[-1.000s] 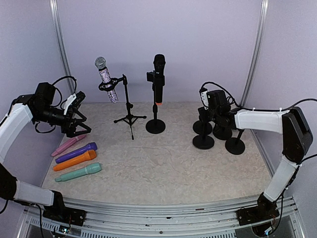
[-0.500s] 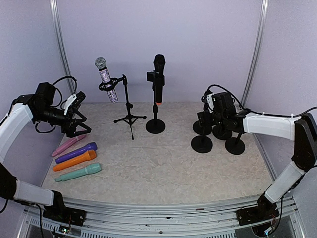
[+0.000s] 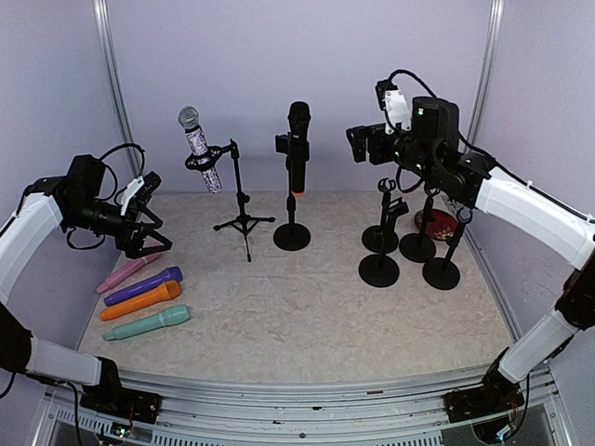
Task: Remove the microphone from the stand
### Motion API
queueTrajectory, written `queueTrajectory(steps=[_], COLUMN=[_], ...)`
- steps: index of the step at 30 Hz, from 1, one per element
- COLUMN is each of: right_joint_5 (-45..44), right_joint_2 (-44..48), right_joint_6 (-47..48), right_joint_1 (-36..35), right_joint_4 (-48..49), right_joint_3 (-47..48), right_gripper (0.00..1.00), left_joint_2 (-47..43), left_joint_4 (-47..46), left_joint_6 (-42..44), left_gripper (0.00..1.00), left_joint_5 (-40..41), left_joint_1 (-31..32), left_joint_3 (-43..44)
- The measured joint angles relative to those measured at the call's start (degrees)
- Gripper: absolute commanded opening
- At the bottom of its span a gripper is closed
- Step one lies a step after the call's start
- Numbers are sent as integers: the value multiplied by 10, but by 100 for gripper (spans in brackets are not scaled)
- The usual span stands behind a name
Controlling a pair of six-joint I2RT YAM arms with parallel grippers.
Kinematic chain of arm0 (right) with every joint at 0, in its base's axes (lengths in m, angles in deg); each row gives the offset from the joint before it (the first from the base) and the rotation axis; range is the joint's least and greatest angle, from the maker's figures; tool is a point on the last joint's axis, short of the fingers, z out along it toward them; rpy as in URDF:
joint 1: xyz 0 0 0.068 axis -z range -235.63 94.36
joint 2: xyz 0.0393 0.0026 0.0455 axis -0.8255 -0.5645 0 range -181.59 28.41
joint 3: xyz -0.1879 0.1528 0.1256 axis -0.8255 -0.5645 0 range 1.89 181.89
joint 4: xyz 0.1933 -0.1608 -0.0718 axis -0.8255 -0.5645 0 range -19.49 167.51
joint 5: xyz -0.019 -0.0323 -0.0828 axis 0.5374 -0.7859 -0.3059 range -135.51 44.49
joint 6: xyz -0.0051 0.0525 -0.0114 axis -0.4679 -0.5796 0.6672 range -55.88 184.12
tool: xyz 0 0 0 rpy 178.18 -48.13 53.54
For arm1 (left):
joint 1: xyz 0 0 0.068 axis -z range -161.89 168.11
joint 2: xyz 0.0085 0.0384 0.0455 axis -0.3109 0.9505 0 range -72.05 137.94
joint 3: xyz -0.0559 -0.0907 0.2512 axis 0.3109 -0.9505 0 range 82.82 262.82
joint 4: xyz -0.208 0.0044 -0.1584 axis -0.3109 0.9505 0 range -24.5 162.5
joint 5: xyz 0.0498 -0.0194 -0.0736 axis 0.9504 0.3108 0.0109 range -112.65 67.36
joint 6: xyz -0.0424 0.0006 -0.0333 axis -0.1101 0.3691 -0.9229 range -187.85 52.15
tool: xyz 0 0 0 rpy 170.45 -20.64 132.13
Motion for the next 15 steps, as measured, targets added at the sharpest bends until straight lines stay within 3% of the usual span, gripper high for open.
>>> queueTrajectory(steps=[10,15], right_joint_5=[124,144], right_joint_2=[-222,-294], right_joint_6=[42,47], right_joint_1=[-14,-14], right_joint_4=[-22,-31], right_joint_3=[205,279], right_gripper=[100,93], left_joint_2=[-22,-26], left_joint_4=[-29,-32], left_joint_6=[-45,-55], left_gripper=[99,99], left_joint_5=[41,45], left_joint_1=[0,0], left_joint_3=[-1,-1])
